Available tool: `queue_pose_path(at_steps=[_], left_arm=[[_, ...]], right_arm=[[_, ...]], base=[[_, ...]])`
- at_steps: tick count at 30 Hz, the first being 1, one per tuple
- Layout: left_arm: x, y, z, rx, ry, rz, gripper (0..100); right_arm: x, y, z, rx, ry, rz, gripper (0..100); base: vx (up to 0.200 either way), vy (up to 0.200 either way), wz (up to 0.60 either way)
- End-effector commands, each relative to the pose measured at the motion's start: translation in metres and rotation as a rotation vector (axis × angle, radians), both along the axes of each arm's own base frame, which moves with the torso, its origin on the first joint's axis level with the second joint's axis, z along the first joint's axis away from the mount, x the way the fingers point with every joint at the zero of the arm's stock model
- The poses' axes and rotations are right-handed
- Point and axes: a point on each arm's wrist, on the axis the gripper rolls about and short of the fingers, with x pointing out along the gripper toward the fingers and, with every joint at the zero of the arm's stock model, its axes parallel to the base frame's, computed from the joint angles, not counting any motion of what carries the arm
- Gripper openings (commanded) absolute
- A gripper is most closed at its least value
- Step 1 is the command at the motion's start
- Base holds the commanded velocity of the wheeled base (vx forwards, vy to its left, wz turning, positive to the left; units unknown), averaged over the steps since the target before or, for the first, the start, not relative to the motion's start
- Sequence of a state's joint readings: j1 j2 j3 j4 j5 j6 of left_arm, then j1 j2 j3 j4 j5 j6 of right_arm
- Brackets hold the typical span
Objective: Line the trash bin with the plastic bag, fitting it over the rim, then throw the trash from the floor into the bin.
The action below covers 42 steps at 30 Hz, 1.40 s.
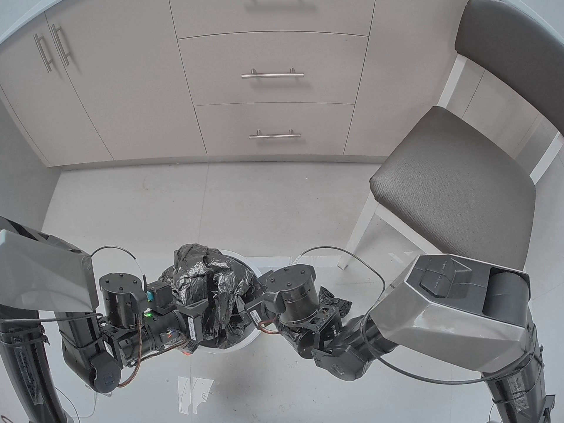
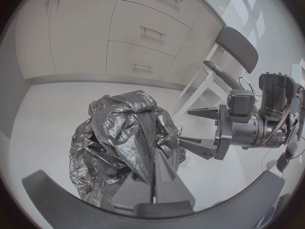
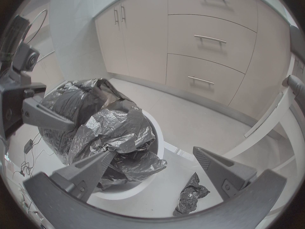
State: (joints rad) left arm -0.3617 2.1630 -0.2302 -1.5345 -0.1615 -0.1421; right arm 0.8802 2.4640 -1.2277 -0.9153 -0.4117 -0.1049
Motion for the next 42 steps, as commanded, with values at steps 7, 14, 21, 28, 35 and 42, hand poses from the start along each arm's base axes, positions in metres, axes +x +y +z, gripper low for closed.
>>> queue_pose_path(at_steps=[7,14,21,28,35,42], left_arm=[[0.0,0.0,-0.001,0.0,0.002,0.0,0],[0.0,0.0,-0.001,0.001,0.004,-0.001,0],[0.0,0.0,-0.001,0.001,0.004,-0.001,0],[0.0,0.0,-0.001,0.002,0.005,-0.001,0],[0.0,0.0,-0.001,0.001,0.004,-0.001,0],[0.0,-0.001,-0.002,0.002,0.005,-0.001,0]], right_arm=[[0.002,0.004,0.024,0.054,-0.044,0.002,100],[0.002,0.001,0.026,0.047,-0.047,-0.021,100],[-0.004,-0.004,0.012,0.008,-0.015,-0.028,100],[-0.009,-0.002,-0.005,-0.014,-0.001,-0.016,100],[-0.007,0.017,-0.014,0.005,-0.012,0.006,100],[-0.002,0.013,-0.015,0.005,-0.012,-0.011,100]], base=[[0.0,0.0,0.0],[0.0,0.0,0.0],[0.0,0.0,0.0],[0.0,0.0,0.0],[0.0,0.0,0.0],[0.0,0.0,0.0]])
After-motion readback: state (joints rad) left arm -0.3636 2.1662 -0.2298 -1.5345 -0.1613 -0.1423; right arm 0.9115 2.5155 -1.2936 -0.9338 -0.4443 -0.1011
